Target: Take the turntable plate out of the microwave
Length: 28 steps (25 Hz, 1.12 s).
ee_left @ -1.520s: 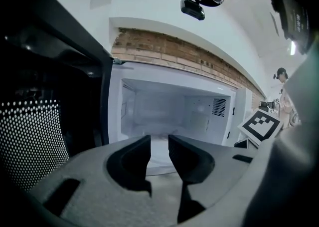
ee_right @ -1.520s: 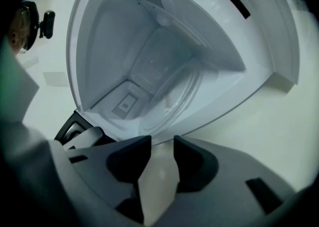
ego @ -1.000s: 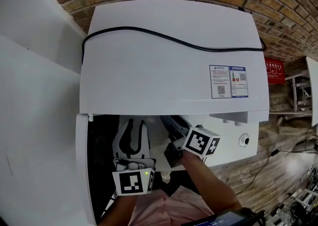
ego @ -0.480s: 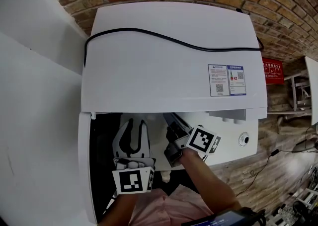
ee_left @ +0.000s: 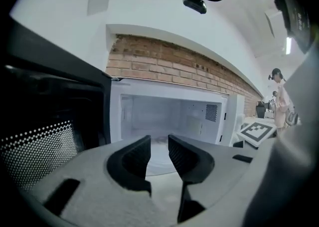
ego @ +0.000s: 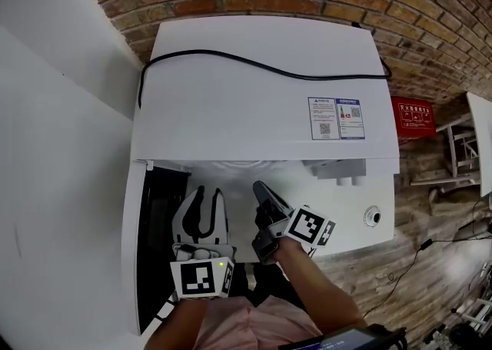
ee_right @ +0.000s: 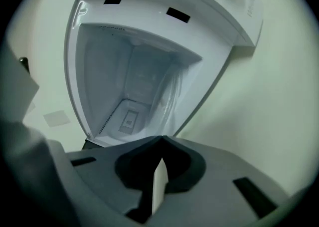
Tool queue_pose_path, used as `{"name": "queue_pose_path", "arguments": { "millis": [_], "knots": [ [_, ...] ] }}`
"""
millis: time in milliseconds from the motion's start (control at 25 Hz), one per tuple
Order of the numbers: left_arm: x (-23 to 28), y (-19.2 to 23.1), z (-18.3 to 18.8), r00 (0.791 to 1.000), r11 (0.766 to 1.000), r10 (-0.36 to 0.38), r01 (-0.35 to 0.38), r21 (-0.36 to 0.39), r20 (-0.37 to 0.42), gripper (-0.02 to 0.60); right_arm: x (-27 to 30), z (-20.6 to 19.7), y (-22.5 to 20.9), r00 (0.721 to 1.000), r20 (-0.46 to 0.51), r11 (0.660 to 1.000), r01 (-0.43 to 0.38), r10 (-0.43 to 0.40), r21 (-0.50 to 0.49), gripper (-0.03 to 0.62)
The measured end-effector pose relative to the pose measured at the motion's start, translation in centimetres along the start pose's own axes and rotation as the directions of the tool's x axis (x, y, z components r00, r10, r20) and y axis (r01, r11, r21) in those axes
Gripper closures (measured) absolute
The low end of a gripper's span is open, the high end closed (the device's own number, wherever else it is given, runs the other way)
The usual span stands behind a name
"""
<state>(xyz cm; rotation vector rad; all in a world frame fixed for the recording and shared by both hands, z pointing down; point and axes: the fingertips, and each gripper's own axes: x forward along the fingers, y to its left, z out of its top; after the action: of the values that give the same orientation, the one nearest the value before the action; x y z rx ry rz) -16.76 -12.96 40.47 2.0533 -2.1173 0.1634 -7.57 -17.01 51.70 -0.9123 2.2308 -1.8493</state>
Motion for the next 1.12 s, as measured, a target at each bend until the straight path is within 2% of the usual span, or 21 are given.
{"name": "queue_pose_path", "arguments": {
  "millis": [120, 160, 200, 240, 440, 520, 600, 760, 920, 1120],
  "knots": [
    [-0.8, -0.4, -0.3, 1.0, 1.0, 0.016, -0.016, -0.007, -0.005, 0.476, 0.0, -0.3, 0.1, 1.0, -0.01, 1.0, -0.028, 0.028, 0.001, 0.586],
    [-1.0, -0.5, -0.4, 1.0, 1.0, 0.016, -0.016, -0.002, -0.006, 0.474, 0.2, -0.2, 0.2, 0.999, -0.01, 0.999, -0.046, 0.046, 0.01, 0.533],
    [-1.0, -0.6, -0.5, 1.0, 1.0, 0.017, -0.017, -0.001, -0.005, 0.474, 0.5, -0.1, 0.4, 0.998, -0.008, 0.998, -0.063, 0.063, 0.024, 0.452],
    [-1.0, -0.6, -0.4, 1.0, 1.0, 0.016, -0.016, -0.002, -0.002, 0.474, 0.8, 0.2, 0.5, 0.997, -0.003, 0.997, -0.074, 0.074, 0.037, 0.408],
    [-0.7, -0.4, -0.3, 1.0, 1.0, 0.011, -0.011, 0.003, 0.002, 0.472, 2.8, 1.1, -0.3, 0.998, -0.01, 0.992, -0.057, 0.058, 0.115, 0.391],
    [-0.6, -0.1, -0.4, 1.0, 1.0, 0.011, -0.011, 0.0, 0.001, 0.471, 3.5, 1.2, -0.7, 0.999, -0.02, 0.99, -0.042, 0.046, 0.138, 0.395],
    [-0.6, 0.1, -0.6, 1.0, 1.0, 0.008, -0.008, -0.002, -0.006, 0.471, 3.7, 1.3, -0.6, 0.999, -0.028, 0.989, -0.028, 0.032, 0.146, 0.462],
    [-0.7, 0.5, -1.1, 1.0, 1.0, 0.01, -0.01, -0.01, -0.018, 0.472, 3.5, 1.2, 0.1, 0.999, -0.028, 0.985, -0.027, 0.033, 0.17, 0.548],
    [-0.7, 0.4, -1.0, 1.0, 1.0, 0.005, -0.005, -0.005, -0.016, 0.472, 3.1, 1.4, 0.4, 0.998, -0.005, 0.979, -0.059, 0.061, 0.193, 0.557],
    [-1.0, 0.7, -1.2, 1.0, 1.0, 0.016, -0.017, -0.007, -0.022, 0.472, 2.5, 1.3, 0.1, 1.0, -0.005, 0.972, -0.026, 0.028, 0.233, 0.562]
  ]
}}
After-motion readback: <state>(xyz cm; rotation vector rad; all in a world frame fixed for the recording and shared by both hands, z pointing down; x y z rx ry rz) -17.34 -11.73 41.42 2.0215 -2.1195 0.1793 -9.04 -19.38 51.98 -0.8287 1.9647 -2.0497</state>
